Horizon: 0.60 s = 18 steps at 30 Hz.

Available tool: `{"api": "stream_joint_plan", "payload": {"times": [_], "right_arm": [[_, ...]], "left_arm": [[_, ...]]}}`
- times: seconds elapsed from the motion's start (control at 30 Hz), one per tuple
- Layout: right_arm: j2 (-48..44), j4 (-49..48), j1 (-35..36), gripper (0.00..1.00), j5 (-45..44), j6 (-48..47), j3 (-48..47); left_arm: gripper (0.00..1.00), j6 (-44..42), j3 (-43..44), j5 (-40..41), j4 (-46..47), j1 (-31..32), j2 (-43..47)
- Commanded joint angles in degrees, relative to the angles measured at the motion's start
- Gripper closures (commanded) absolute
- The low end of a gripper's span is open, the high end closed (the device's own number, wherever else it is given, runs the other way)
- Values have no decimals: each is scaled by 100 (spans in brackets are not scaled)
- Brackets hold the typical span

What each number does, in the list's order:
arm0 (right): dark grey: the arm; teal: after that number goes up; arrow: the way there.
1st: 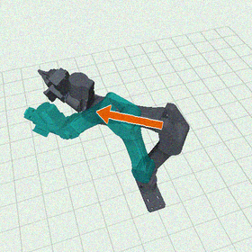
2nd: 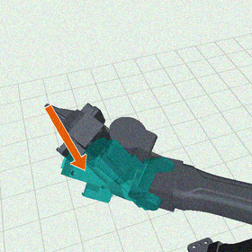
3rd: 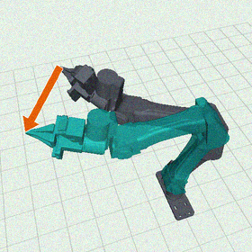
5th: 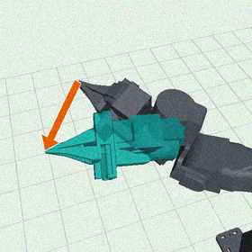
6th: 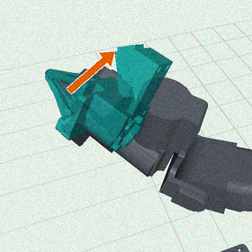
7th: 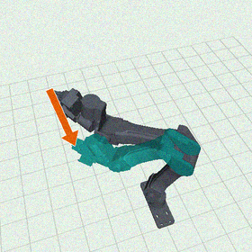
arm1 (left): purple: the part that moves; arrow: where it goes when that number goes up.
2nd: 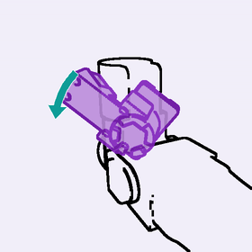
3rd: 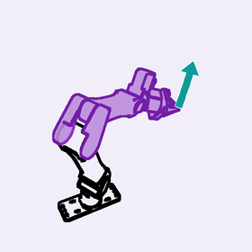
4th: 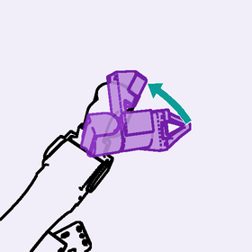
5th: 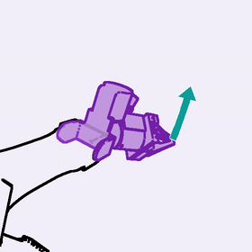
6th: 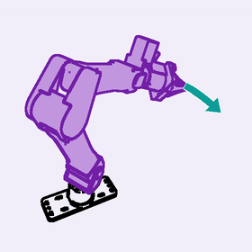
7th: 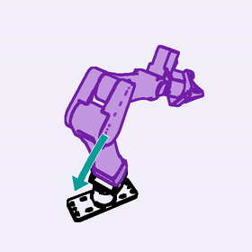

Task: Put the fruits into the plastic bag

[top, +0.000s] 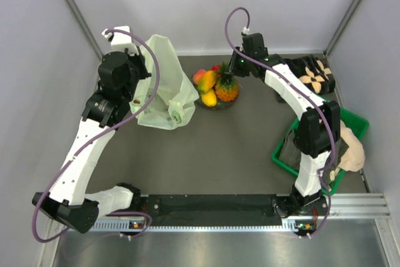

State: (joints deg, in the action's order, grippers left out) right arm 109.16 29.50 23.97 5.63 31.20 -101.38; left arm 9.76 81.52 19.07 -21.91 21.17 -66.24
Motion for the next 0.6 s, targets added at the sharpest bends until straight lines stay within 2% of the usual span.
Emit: {"api": "stream_joint_plan", "payload": {"times": [0.0,0.03,0.2,0.57], "right_arm": [[-62,-251,-76,82,-27,79,-277],[-79,-251,-85,83,-9,88,-251],[-71,-172,-103,99,70,141,-250],[-334,-234,-155,100,35,264,-66]], "left_arm": [[100,96,-30,-44,161,10,85],[100,96,-39,-52,161,10,85],[100,105,-83,-70,152,1,129],[100,70,-373,-70,222,10,146]]}}
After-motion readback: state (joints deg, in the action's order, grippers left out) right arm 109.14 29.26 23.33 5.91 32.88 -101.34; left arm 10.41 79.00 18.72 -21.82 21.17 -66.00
